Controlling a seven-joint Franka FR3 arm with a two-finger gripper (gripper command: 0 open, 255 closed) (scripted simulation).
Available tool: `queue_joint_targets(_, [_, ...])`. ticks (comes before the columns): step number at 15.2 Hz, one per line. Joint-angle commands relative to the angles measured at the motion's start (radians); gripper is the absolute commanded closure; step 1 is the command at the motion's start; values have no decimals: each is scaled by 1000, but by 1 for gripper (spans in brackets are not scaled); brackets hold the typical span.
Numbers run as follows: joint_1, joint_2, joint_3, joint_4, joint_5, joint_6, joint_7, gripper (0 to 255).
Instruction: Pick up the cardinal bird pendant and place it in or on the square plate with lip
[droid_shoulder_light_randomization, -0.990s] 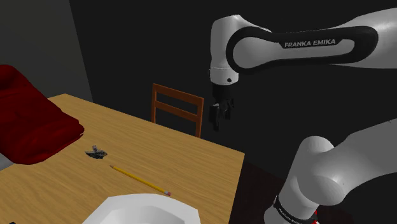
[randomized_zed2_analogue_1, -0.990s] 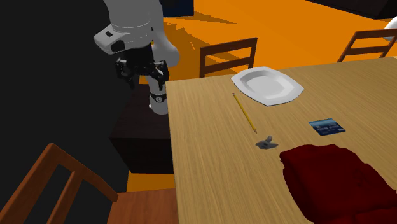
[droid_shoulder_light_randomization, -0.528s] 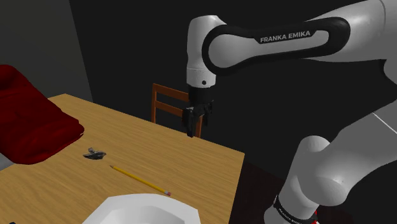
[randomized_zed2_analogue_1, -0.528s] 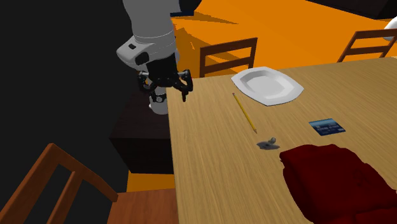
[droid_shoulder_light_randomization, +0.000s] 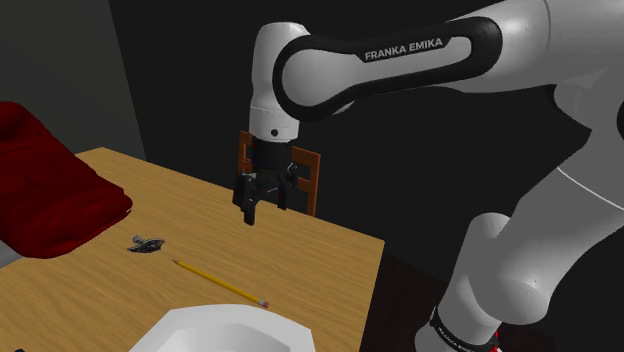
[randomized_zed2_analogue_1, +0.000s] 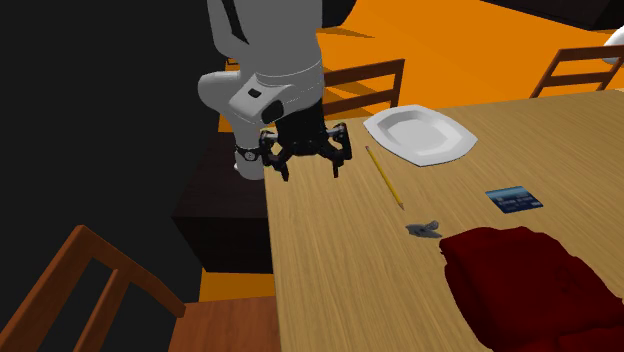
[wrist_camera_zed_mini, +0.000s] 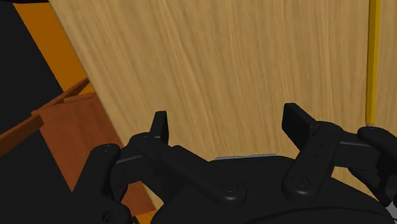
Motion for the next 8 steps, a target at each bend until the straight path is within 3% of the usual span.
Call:
queue_joint_targets(1, [7,57,17,51,15,29,26,0])
queue_joint_targets(8, [37,248,70,247,35,108,118,0])
